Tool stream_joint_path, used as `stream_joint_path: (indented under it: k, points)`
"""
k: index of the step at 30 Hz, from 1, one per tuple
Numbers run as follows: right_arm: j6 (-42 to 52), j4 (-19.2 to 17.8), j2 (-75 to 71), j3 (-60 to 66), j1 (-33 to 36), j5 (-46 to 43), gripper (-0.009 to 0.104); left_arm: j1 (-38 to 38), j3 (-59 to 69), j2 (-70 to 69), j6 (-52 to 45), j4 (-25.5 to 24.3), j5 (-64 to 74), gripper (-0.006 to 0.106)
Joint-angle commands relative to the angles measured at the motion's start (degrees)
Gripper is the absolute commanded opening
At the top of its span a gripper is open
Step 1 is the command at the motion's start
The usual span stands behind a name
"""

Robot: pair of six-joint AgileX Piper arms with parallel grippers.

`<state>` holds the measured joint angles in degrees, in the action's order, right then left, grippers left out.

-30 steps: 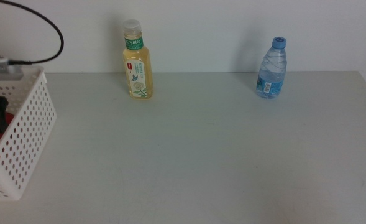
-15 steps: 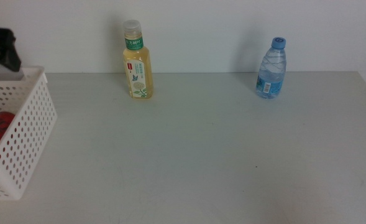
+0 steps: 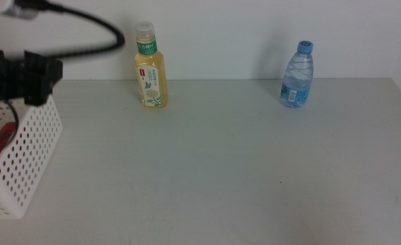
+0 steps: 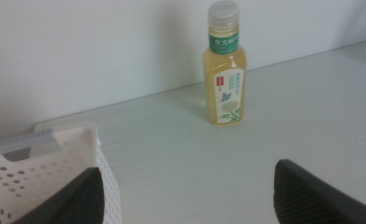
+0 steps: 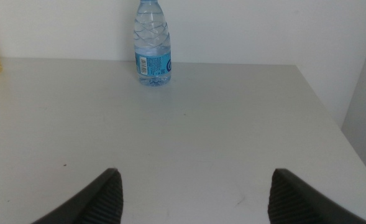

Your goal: Use arms to grab the bottles and put them into the dustbin to the left of the table.

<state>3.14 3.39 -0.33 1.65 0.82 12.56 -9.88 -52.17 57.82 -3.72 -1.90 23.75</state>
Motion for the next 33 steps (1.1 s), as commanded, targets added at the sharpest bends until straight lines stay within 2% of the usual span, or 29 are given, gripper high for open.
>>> stream_joint_path:
  k: [1, 6, 11, 18, 28, 33]
  points:
    - [0.7, -0.7, 0.6, -0.5, -0.3, -4.6, 0.059, -0.9, 3.7, -3.6, 0.9, -0.5, -9.9, 0.094]
    - [0.7, -0.7, 0.6, -0.5, -0.3, -4.6, 0.059, -0.9, 11.1, -5.3, 0.9, -0.1, -13.7, 0.094]
    - [0.7, -0.7, 0.6, -0.5, -0.3, -4.6, 0.059, -0.9, 14.3, -4.5, 1.1, 6.6, -14.0, 0.094]
    - [0.7, -0.7, 0.6, -0.5, -0.3, -4.6, 0.059, -0.9, 14.5, 4.0, 0.5, 5.4, -22.4, 0.094]
    - [0.7, -0.7, 0.6, -0.5, -0.3, -4.6, 0.059, -3.2, 14.1, 22.3, 1.8, 5.0, -53.2, 0.094]
    - [0.7, -0.7, 0.6, -0.5, -0.3, -4.6, 0.059, -3.2, 8.6, 31.2, 2.4, 2.7, -54.8, 0.094]
